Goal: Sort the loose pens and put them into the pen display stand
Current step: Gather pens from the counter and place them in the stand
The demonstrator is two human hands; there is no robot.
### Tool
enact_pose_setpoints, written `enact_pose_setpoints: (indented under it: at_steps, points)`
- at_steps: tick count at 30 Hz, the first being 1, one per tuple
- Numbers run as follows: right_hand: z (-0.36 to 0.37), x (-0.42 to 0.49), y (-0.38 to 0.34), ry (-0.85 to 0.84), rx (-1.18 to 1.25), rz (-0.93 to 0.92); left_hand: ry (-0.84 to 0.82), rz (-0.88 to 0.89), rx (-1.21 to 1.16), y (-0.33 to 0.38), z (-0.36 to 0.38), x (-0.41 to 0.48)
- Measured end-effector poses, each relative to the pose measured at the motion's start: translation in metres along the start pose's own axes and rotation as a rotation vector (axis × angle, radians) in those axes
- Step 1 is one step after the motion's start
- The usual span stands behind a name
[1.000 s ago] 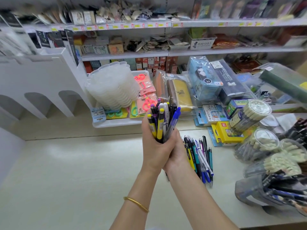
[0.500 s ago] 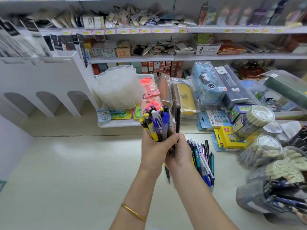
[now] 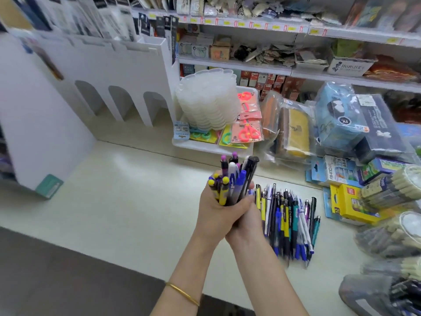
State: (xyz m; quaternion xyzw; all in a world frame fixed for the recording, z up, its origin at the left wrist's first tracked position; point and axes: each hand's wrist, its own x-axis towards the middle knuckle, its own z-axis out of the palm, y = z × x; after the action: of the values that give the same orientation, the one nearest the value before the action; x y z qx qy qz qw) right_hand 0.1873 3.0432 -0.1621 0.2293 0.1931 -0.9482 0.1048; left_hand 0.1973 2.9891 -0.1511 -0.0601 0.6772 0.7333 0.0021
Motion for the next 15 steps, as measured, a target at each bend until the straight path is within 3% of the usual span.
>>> enact_pose_setpoints:
  at_steps: [5,8,11,15]
  points:
    - [0.002,-0.002,0.043,0.092,-0.159,0.134,0.179,-0.017,-0.012,0.003,-0.048,-0.001]
    - [0.016,-0.010,0.072,0.114,-0.542,0.149,0.214,-0.001,-0.047,0.015,-0.088,-0.005]
    - [0.048,-0.016,0.106,0.109,-0.898,0.068,0.209,-0.024,-0.221,0.027,-0.142,-0.008]
    - [0.103,-0.019,0.166,0.028,-1.051,-0.213,0.141,-0.092,-0.369,0.039,-0.233,-0.017]
